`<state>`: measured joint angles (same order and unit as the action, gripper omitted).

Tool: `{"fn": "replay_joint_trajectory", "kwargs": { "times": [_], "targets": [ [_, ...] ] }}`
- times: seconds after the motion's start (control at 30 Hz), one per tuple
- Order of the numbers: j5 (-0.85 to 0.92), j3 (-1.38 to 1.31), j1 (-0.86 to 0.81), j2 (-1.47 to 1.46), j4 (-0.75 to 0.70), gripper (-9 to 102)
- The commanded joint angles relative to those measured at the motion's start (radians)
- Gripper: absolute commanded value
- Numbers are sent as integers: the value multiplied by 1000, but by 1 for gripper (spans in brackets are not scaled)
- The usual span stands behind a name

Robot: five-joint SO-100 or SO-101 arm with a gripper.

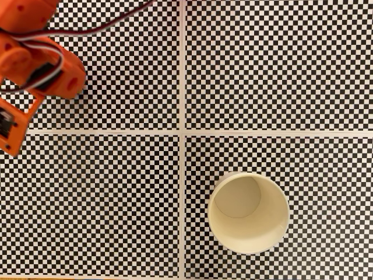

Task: Grasp basketball and place into cup.

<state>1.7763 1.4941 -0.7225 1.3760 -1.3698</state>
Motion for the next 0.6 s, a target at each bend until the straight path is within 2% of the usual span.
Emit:
{"fn": "replay_joint_trajectory", "kwargs": {
  "times": [0.0,0.57],
  "targets": [
    [6,-2,-5,5,15,65],
    [31,14,-29,-26,72,63]
  ]
}}
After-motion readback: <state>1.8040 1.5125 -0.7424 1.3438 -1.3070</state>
